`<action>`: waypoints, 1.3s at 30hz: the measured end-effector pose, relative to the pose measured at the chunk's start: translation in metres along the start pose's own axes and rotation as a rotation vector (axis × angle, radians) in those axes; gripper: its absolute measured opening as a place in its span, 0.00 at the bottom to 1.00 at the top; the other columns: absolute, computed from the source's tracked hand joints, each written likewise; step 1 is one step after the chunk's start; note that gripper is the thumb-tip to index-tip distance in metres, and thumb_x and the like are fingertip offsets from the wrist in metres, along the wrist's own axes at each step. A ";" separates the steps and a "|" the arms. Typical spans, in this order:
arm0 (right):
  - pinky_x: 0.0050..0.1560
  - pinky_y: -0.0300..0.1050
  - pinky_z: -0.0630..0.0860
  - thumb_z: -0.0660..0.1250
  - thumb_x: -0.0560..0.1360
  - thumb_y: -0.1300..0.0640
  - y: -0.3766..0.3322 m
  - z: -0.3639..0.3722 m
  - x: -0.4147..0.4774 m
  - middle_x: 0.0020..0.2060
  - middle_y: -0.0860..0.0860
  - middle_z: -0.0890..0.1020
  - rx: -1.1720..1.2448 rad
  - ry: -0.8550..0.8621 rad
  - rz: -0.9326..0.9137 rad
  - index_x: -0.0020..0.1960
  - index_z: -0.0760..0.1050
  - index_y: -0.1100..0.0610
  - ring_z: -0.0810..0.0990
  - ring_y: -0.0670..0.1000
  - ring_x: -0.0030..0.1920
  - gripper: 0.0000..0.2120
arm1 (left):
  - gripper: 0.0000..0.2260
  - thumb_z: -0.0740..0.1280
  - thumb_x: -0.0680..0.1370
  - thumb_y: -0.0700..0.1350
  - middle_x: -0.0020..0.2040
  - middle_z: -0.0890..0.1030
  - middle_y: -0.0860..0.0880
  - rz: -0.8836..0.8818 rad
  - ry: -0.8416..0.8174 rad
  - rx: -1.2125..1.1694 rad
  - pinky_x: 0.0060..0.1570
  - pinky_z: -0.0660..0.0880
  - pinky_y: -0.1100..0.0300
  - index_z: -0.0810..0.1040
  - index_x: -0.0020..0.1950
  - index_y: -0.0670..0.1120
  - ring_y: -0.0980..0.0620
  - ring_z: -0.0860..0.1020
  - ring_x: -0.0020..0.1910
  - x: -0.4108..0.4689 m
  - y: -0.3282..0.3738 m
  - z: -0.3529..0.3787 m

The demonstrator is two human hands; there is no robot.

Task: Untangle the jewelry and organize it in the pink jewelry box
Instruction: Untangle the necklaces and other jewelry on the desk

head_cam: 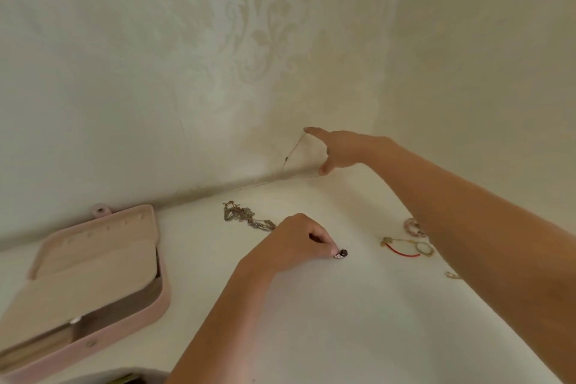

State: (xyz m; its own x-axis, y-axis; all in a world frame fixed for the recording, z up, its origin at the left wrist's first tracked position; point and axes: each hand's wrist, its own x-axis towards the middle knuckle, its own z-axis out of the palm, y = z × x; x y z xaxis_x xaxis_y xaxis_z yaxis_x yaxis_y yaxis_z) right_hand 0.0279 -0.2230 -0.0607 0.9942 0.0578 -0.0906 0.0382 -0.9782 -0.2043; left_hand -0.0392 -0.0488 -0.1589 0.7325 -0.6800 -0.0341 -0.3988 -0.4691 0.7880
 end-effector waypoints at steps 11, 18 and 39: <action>0.59 0.43 0.69 0.65 0.76 0.53 0.079 0.058 -0.014 0.64 0.55 0.75 0.057 0.105 0.359 0.66 0.73 0.59 0.73 0.54 0.62 0.20 | 0.04 0.74 0.69 0.51 0.35 0.79 0.57 0.034 0.062 0.078 0.39 0.71 0.63 0.82 0.38 0.53 0.60 0.75 0.34 0.014 -0.011 0.007; 0.59 0.39 0.67 0.63 0.76 0.64 0.074 0.065 -0.044 0.60 0.52 0.78 0.103 0.341 0.317 0.58 0.79 0.57 0.75 0.52 0.61 0.13 | 0.06 0.71 0.73 0.49 0.32 0.76 0.57 0.033 0.177 -0.073 0.31 0.66 0.68 0.81 0.40 0.48 0.62 0.71 0.29 0.016 -0.008 0.012; 0.52 0.44 0.80 0.62 0.76 0.62 0.041 0.080 -0.109 0.43 0.56 0.82 1.418 0.224 -0.067 0.47 0.79 0.62 0.82 0.52 0.45 0.07 | 0.11 0.70 0.75 0.49 0.29 0.78 0.53 0.014 0.236 -0.513 0.27 0.64 0.70 0.80 0.39 0.42 0.58 0.67 0.23 0.020 0.002 0.008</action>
State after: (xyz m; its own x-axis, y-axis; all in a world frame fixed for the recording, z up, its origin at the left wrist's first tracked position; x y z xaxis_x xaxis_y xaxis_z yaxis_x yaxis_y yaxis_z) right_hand -0.0868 -0.2536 -0.1371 0.9943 -0.0673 0.0830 0.0866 0.0532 -0.9948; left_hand -0.0294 -0.0677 -0.1627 0.8560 -0.5122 0.0701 -0.1331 -0.0873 0.9873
